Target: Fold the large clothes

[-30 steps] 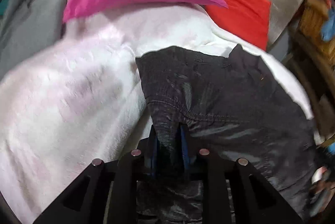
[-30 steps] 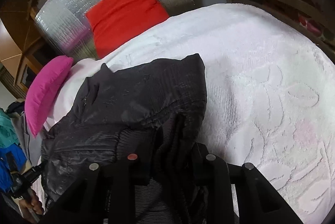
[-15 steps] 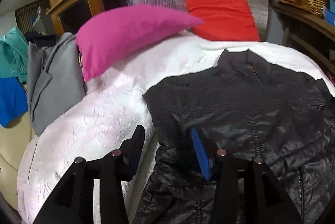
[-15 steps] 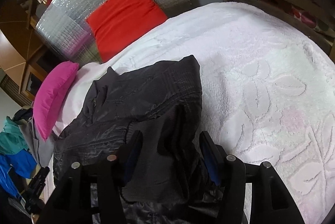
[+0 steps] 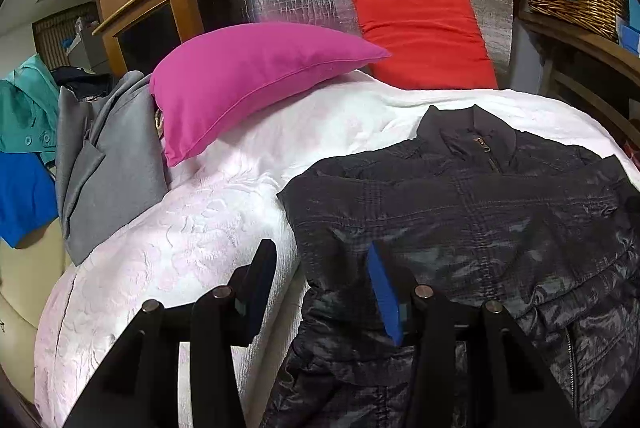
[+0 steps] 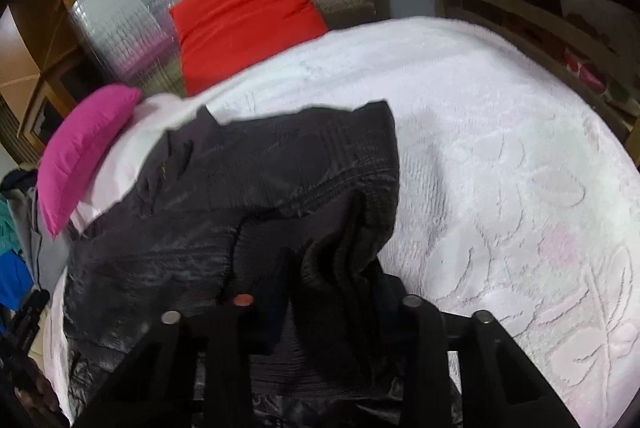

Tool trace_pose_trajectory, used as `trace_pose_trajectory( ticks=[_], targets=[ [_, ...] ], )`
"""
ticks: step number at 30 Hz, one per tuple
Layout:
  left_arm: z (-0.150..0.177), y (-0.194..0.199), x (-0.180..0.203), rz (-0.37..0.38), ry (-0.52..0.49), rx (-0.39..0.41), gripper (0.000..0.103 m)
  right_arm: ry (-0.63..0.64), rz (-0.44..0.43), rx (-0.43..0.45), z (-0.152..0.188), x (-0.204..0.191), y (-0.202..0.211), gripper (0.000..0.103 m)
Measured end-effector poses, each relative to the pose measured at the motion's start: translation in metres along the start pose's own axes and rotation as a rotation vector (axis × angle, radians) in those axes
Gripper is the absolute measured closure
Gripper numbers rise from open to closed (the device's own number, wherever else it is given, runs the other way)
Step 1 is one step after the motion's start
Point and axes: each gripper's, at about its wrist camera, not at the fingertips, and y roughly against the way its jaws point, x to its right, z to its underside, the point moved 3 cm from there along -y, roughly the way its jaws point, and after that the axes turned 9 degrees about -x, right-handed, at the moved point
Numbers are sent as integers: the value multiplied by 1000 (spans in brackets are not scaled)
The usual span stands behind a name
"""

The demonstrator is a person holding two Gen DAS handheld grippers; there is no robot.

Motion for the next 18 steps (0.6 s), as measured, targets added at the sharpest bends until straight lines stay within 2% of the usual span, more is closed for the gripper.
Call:
trace_pose_trajectory(
  ticks=[4, 7, 8, 9, 12, 14, 15, 18],
  targets=[
    [0, -1, -1, -4, 1, -3, 54, 14, -20, 36, -2, -5, 15, 70],
    [2, -4, -2, -6, -2, -19, 54, 8, 10, -17, 2, 0, 2, 70],
    [3, -6, -2, -9, -6, -28, 49, -4, 8, -51, 3, 4, -5, 67],
    [4, -8, -3, -10, -10, -42, 40, -20, -3, -65, 5, 7, -7, 67],
    [12, -18, -7, 5, -10, -113, 31, -71, -54, -74, 4, 14, 1, 65],
    [18, -25, -12, 31, 13, -170, 29, -91, -72, -77, 6, 17, 6, 52],
    [21, -29, -17, 60, 39, -206, 29, -98, -78, -78, 8, 18, 8, 40],
    [29, -38, -25, 166, 103, -277, 28, -111, -96, -80, 15, 23, 16, 39]
  ],
)
